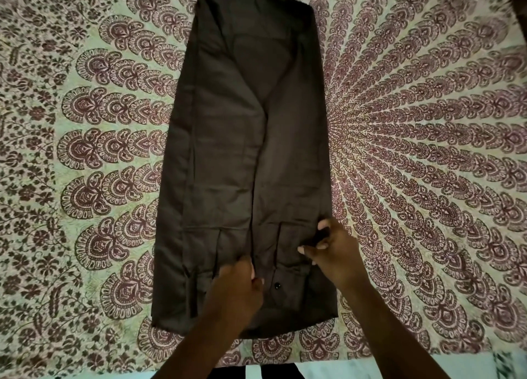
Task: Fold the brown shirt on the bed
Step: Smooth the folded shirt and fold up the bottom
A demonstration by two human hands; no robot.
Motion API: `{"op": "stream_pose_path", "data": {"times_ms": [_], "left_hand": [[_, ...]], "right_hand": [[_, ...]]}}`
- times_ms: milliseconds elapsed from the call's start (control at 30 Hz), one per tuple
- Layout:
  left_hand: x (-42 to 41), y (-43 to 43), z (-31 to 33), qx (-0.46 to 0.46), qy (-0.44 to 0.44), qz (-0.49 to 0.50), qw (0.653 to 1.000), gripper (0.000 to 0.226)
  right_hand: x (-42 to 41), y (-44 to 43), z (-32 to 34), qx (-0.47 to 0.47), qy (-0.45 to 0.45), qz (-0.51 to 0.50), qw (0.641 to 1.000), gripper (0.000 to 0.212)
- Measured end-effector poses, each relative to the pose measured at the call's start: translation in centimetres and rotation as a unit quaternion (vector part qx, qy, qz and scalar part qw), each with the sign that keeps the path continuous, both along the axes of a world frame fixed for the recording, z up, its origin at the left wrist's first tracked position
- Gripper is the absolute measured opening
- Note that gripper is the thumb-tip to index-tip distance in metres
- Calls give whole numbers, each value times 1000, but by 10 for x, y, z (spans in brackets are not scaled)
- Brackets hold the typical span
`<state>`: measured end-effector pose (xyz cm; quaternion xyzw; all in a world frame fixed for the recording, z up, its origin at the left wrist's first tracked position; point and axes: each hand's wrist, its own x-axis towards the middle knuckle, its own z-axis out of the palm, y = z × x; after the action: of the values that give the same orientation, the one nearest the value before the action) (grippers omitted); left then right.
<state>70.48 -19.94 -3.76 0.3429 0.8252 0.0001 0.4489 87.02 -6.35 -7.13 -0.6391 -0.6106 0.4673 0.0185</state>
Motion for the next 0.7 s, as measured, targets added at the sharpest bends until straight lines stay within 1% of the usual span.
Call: {"op": "stream_pose_path", "data": {"times_ms": [100, 133, 200, 267, 300, 333, 367, 433, 467, 533, 567, 633, 700], "left_hand": [[-17, 31, 21, 7, 58, -57, 997, 29], [-25, 47, 24, 28, 72, -51, 996, 28], [-43, 85, 20, 111, 63, 17, 992, 21], [-58, 130, 10, 217, 38, 115, 969, 15], [-66, 155, 7, 255, 27, 153, 955, 14], [-73, 182, 9, 271, 11, 189, 944, 16], [-79, 208, 11, 268, -8, 232, 935, 21], [-86, 253, 11, 228, -57, 311, 921, 35], [-88, 269, 9, 209, -69, 321, 921, 43], [-88, 286, 4, 179, -52, 283, 941, 56], [-89, 290, 2, 167, -36, 260, 950, 59], [-89, 295, -6, 163, -17, 261, 952, 58], [-92, 296, -14, 190, -21, 313, 930, 52]], "right_hand": [[-13, 19, 2, 50, 5, -33, 998, 45], [-19, 28, 2, 62, 14, -48, 997, 45], [-34, 48, -1, 84, 24, -70, 994, 45], [-47, 64, -1, 94, 25, -80, 992, 50], [-53, 69, -1, 91, 21, -84, 992, 54], [-56, 72, -4, 88, 13, -83, 993, 59], [-57, 73, -8, 88, 9, -79, 993, 62], [-54, 72, -16, 87, 5, -84, 993, 63], [-52, 74, -18, 82, 7, -89, 993, 64], [-49, 77, -23, 64, 18, -100, 993, 65], [-48, 78, -25, 55, 26, -103, 993, 65], [-42, 76, -31, 31, 42, -106, 993, 68], [-37, 72, -32, 14, 62, -112, 992, 70]]}}
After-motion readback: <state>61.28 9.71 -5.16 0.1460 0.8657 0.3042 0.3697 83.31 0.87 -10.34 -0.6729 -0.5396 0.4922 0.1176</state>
